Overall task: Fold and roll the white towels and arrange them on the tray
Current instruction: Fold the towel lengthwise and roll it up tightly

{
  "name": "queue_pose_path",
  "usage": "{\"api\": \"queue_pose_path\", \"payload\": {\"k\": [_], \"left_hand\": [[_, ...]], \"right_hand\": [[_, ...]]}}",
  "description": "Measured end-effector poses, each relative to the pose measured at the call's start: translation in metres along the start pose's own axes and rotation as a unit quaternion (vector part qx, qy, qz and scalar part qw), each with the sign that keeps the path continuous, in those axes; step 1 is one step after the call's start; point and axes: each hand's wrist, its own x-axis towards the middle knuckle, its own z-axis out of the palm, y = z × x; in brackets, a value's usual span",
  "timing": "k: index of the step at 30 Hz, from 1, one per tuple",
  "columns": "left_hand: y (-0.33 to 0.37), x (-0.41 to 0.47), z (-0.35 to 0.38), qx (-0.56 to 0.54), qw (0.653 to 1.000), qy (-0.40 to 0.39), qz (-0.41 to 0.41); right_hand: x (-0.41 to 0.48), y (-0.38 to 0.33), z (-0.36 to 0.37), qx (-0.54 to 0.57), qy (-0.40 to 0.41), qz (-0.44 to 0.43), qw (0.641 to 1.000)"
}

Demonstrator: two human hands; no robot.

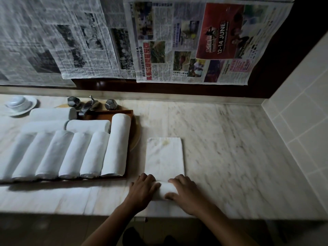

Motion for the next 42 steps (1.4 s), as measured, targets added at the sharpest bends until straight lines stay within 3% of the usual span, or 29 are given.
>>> {"api": "queue_pose_path", "payload": {"k": [4,7,11,14,16,18,21,25,28,35,42], "left_hand": [[-0.004,0.008,-0.005,-0.006,0.999,0.003,0.050],[-0.006,0.017,-0.004,-0.034,0.999,-0.021,0.019],[-0.006,0.023,0.000,-0.043,0.998,0.024,-0.033],[-0.009,0.016,0.007,-0.007,0.993,0.118,0.030],[0.001,0.004,0.004,-0.040,0.987,0.153,0.009],[0.007,-0.006,0.007,-0.035,0.982,0.181,0.042],[-0.001,-0.011,0.017,0.048,0.979,0.157,0.119],[-0.020,0.002,0.014,0.105,0.981,0.082,0.143],[-0.021,0.008,0.002,0.108,0.979,0.073,0.157],[-0.011,-0.006,-0.008,0.070,0.990,0.010,0.120],[-0.008,-0.023,-0.005,0.031,0.996,0.006,0.089]], "right_hand": [[-0.019,-0.006,0.023,-0.076,0.200,-0.104,0.971],[-0.022,-0.005,0.042,-0.095,0.242,-0.123,0.958],[-0.018,0.001,0.045,-0.132,0.180,-0.099,0.970],[-0.011,0.003,0.038,-0.127,0.149,-0.087,0.977],[-0.005,0.007,0.036,-0.127,0.128,-0.083,0.980],[-0.001,0.010,0.034,-0.138,0.103,-0.078,0.982],[0.004,0.011,0.029,-0.139,0.093,-0.084,0.982],[0.012,0.010,0.019,-0.141,0.083,-0.083,0.983],[0.020,0.008,0.005,-0.129,0.038,-0.070,0.988],[0.008,0.004,-0.007,-0.087,-0.018,-0.066,0.994],[-0.015,-0.005,-0.014,-0.027,-0.033,-0.008,0.999]]}}
